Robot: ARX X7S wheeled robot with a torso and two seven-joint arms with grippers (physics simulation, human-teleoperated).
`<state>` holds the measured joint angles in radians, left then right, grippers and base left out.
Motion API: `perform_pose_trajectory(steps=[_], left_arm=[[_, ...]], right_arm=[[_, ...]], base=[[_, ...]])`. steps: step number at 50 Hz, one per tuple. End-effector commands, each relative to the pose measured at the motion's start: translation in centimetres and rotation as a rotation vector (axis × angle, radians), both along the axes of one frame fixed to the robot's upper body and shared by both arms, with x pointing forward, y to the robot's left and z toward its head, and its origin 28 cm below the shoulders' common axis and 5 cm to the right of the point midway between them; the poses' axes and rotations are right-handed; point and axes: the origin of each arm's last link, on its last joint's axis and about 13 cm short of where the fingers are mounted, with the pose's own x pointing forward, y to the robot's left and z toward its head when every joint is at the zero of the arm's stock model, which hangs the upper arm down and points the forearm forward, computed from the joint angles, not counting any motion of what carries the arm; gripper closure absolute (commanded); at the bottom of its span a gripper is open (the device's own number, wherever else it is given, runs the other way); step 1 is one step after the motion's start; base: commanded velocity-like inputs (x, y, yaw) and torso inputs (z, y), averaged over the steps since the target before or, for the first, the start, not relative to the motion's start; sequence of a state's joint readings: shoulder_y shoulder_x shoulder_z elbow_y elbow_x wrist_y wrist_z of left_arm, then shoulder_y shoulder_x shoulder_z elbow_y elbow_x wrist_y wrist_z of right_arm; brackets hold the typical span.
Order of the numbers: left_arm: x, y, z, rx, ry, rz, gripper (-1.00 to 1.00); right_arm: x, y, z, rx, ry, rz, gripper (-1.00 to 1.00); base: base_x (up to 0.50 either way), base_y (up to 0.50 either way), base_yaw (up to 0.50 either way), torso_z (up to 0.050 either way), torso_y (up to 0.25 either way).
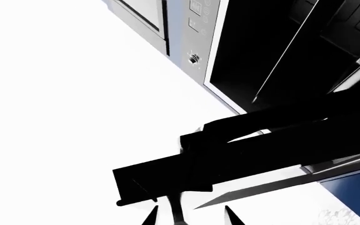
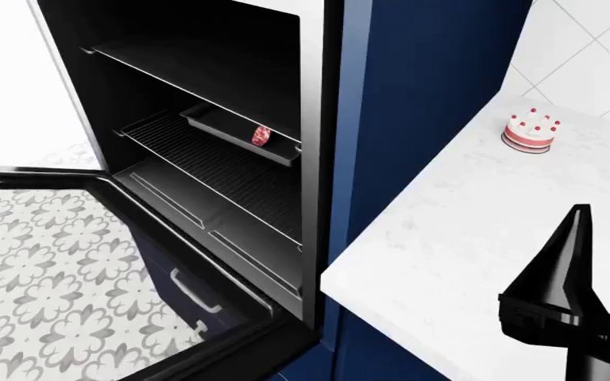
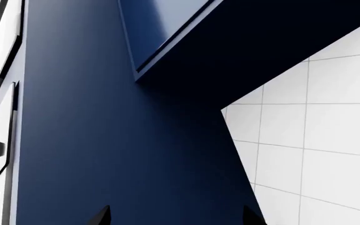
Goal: Open the oven door
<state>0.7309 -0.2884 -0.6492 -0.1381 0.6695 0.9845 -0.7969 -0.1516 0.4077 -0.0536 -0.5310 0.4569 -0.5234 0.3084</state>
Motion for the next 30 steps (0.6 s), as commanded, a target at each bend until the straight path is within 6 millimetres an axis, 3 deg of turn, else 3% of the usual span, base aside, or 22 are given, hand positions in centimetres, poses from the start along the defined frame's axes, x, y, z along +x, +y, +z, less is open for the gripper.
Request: perform_pose_trajectory(steps=[1,16,30], left_arm=[[-0.9,-2.0,-1.6,-0.084,-0.111,-0.091,1.0],[-1.6,-2.2,-3.5,-0.141,-0.132,-0.094,1.0],[-1.9,-2.2,-6.6,-0.196,-0.102,-0.081,1.0]], right_arm=[[0.0,0.0,0.0,0.001,-0.001,0.002,-1.0],[-0.1,0.0,0.1,0.005,-0.003,0.004,-1.0],[-0.1,0.0,0.0,0.006,-0.003,0.008,-1.0]], base=[[0.0,-0.02,0.0,0.0,0.011],[0.0,-0.01,0.0,0.0,0.001],[0.0,-0.01,0.0,0.0,0.001]])
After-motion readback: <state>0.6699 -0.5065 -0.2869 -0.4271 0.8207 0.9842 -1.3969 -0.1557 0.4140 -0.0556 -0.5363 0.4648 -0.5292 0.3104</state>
